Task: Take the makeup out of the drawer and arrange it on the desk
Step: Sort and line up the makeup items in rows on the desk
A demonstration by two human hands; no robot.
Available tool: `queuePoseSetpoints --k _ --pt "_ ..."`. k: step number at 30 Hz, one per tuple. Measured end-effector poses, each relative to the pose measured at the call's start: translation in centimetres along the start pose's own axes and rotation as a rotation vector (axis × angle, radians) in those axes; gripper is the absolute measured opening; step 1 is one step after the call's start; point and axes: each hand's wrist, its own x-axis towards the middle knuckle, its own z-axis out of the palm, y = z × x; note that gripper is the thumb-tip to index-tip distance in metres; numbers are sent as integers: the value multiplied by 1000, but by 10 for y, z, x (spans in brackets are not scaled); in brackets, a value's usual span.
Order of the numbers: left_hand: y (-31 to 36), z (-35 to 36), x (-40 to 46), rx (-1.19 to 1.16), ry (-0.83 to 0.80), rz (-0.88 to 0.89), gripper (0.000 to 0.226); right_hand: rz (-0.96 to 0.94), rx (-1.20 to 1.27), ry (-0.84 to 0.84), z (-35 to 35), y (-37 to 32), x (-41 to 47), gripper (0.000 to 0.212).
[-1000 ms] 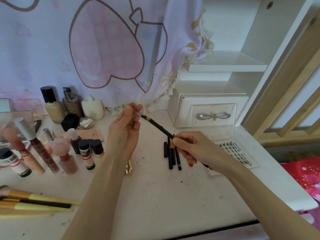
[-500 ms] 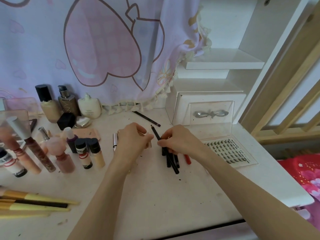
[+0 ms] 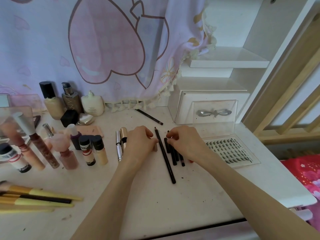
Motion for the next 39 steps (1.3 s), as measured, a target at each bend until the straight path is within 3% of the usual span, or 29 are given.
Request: queuePoseSetpoints --k 5,16,24,30,39 --pt "4 7 -1 -24 -46 14 20 -199 -241 -32 2 13 -8 28" --pt "-1 13 2 15 -43 66 17 -358 -249 -4 8 22 -15 30" --pt "-1 10 6 43 36 136 19 -309 -101 86 2 11 23 26" --pt "-2 0 10 -5 201 232 25 -203 -210 55 16 -7 81 28" --pt "-5 -7 13 -86 217 191 38 -102 -267 15 36 -19 103 16"
